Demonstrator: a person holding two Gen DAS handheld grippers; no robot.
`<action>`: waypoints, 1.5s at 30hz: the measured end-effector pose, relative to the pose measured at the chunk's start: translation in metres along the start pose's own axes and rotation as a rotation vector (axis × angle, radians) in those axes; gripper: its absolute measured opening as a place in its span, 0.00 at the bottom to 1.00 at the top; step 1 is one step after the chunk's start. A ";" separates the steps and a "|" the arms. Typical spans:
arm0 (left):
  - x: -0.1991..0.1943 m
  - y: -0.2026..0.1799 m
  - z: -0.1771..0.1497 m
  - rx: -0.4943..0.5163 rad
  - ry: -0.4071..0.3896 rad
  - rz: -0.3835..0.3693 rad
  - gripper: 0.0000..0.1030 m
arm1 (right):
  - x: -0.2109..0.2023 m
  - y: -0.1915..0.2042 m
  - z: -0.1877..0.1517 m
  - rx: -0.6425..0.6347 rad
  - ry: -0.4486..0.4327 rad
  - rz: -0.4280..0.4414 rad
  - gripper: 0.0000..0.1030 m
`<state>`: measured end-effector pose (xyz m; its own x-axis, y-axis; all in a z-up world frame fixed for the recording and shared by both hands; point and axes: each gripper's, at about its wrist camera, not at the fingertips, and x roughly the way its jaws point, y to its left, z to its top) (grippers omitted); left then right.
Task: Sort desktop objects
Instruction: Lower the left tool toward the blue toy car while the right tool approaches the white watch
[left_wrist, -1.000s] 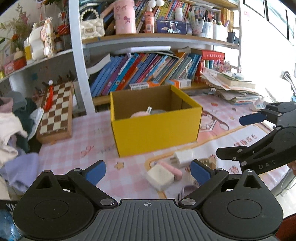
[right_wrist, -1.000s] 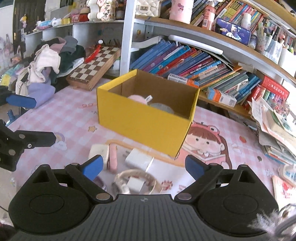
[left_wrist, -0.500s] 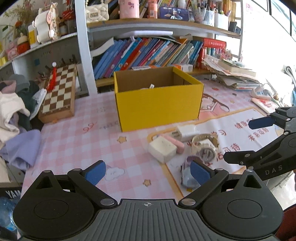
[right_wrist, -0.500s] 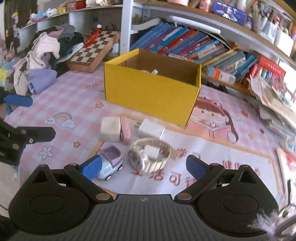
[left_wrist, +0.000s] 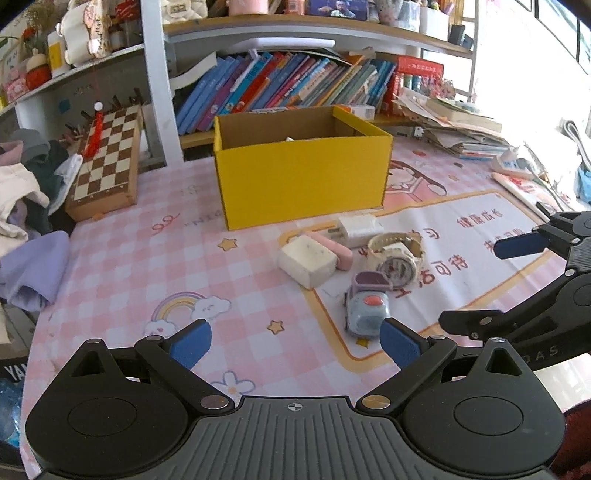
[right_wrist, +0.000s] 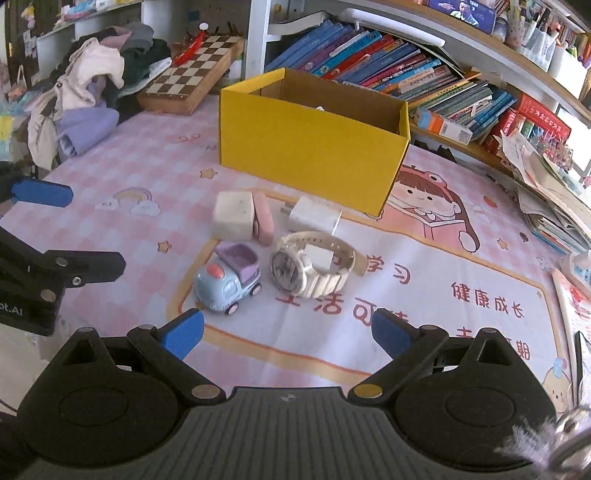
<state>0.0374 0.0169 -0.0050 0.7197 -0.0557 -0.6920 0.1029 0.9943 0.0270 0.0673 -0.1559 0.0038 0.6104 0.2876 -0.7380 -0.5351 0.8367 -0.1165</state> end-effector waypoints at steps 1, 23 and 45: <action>0.000 -0.001 -0.001 0.002 0.003 -0.002 0.97 | 0.000 0.001 -0.001 -0.003 0.000 -0.002 0.95; 0.010 -0.012 -0.011 -0.014 0.046 -0.023 0.97 | 0.002 -0.012 -0.020 0.102 0.066 -0.087 0.95; 0.033 -0.027 0.007 0.078 0.024 -0.062 0.94 | 0.020 -0.031 0.009 0.080 0.052 -0.052 0.60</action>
